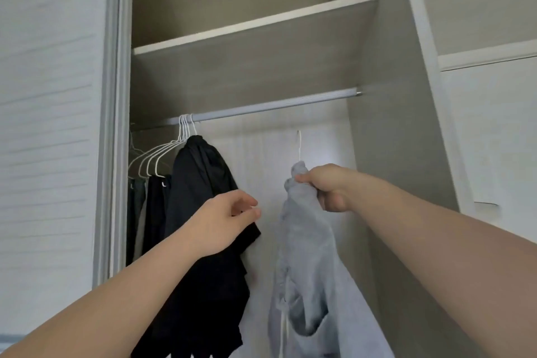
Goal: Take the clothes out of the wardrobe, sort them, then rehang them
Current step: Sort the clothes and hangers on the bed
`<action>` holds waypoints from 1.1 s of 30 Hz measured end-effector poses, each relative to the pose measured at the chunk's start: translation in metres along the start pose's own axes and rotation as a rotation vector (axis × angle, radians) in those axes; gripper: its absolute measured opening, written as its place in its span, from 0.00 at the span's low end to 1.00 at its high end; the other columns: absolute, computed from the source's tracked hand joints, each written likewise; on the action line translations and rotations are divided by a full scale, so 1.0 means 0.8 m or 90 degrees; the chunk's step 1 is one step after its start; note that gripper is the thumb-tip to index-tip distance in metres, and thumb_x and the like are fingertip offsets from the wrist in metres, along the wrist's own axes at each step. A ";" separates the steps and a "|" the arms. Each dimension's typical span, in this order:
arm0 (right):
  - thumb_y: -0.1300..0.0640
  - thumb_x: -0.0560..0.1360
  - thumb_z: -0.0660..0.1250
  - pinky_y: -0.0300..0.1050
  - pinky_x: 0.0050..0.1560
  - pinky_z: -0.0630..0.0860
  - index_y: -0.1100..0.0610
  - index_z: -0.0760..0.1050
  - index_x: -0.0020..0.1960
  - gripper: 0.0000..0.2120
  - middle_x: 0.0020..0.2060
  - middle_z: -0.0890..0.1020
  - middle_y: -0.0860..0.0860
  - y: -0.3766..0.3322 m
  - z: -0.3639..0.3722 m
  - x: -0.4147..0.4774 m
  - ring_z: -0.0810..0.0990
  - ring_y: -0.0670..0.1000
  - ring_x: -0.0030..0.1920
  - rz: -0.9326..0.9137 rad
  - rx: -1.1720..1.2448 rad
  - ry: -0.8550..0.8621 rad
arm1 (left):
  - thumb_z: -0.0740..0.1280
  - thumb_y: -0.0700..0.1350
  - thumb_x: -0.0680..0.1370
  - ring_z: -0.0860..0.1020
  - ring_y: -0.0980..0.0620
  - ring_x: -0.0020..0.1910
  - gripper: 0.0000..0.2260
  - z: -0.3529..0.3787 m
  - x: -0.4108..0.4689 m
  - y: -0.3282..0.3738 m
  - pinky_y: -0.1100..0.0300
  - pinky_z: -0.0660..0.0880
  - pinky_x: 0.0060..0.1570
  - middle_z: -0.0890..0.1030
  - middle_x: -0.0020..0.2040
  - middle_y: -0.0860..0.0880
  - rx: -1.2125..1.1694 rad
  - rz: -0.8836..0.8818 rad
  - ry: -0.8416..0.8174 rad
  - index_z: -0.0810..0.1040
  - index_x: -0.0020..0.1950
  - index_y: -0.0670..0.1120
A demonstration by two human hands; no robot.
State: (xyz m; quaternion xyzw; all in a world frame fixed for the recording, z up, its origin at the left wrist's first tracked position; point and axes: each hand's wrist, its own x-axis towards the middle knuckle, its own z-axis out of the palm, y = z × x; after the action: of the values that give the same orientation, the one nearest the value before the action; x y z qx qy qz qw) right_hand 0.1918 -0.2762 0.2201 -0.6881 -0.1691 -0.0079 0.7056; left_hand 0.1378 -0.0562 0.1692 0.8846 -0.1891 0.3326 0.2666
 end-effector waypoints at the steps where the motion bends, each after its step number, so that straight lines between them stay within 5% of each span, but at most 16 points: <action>1: 0.64 0.82 0.60 0.41 0.29 0.79 0.62 0.73 0.45 0.07 0.37 0.78 0.55 0.004 0.008 0.010 0.79 0.50 0.34 -0.005 0.036 -0.013 | 0.67 0.55 0.79 0.78 0.65 0.53 0.09 -0.005 -0.002 -0.001 0.69 0.71 0.53 0.82 0.51 0.59 0.007 0.012 -0.007 0.80 0.58 0.55; 5: 0.67 0.79 0.64 0.45 0.27 0.79 0.67 0.72 0.53 0.04 0.31 0.79 0.57 0.014 0.046 0.043 0.83 0.52 0.29 -0.020 0.157 -0.023 | 0.60 0.63 0.79 0.80 0.60 0.49 0.15 -0.032 -0.010 -0.004 0.60 0.75 0.53 0.83 0.48 0.57 0.022 0.028 -0.034 0.81 0.51 0.56; 8: 0.65 0.76 0.69 0.46 0.32 0.81 0.70 0.70 0.61 0.16 0.46 0.82 0.65 0.015 0.074 0.071 0.86 0.57 0.37 -0.049 0.175 -0.004 | 0.58 0.68 0.77 0.76 0.60 0.34 0.20 -0.054 -0.007 -0.010 0.60 0.73 0.39 0.79 0.35 0.59 0.015 0.020 -0.051 0.78 0.41 0.54; 11: 0.61 0.74 0.72 0.45 0.33 0.81 0.67 0.71 0.61 0.20 0.48 0.83 0.62 0.013 0.100 0.102 0.86 0.55 0.38 -0.087 0.179 0.021 | 0.65 0.66 0.75 0.71 0.61 0.28 0.18 -0.070 0.008 -0.020 0.62 0.67 0.32 0.75 0.30 0.57 0.128 0.011 -0.043 0.76 0.40 0.51; 20: 0.55 0.77 0.66 0.43 0.31 0.79 0.59 0.77 0.52 0.08 0.42 0.83 0.56 -0.029 0.144 0.203 0.85 0.51 0.34 -0.154 0.187 -0.032 | 0.54 0.56 0.84 0.73 0.47 0.39 0.16 -0.088 0.084 -0.069 0.53 0.64 0.37 0.70 0.37 0.52 0.448 0.008 0.105 0.59 0.38 0.52; 27: 0.57 0.76 0.68 0.42 0.31 0.79 0.61 0.76 0.57 0.12 0.42 0.82 0.55 -0.068 0.153 0.293 0.83 0.51 0.38 -0.206 0.120 -0.050 | 0.53 0.54 0.83 0.72 0.44 0.42 0.10 -0.089 0.167 -0.094 0.53 0.64 0.42 0.71 0.42 0.50 0.571 0.022 0.155 0.63 0.45 0.51; 33: 0.59 0.77 0.67 0.41 0.27 0.79 0.59 0.75 0.58 0.11 0.43 0.83 0.54 -0.098 0.171 0.361 0.83 0.50 0.36 -0.235 0.100 -0.062 | 0.54 0.52 0.83 0.77 0.41 0.57 0.05 -0.083 0.232 -0.103 0.53 0.62 0.46 0.79 0.56 0.44 0.614 0.011 0.205 0.63 0.48 0.55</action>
State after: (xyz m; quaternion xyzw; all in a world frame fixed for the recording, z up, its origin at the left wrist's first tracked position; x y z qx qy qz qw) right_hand 0.4141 -0.0831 0.3673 -0.5880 -0.3265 -0.0908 0.7345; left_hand 0.2787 0.0188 0.3105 0.8432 0.0224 0.5161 -0.1490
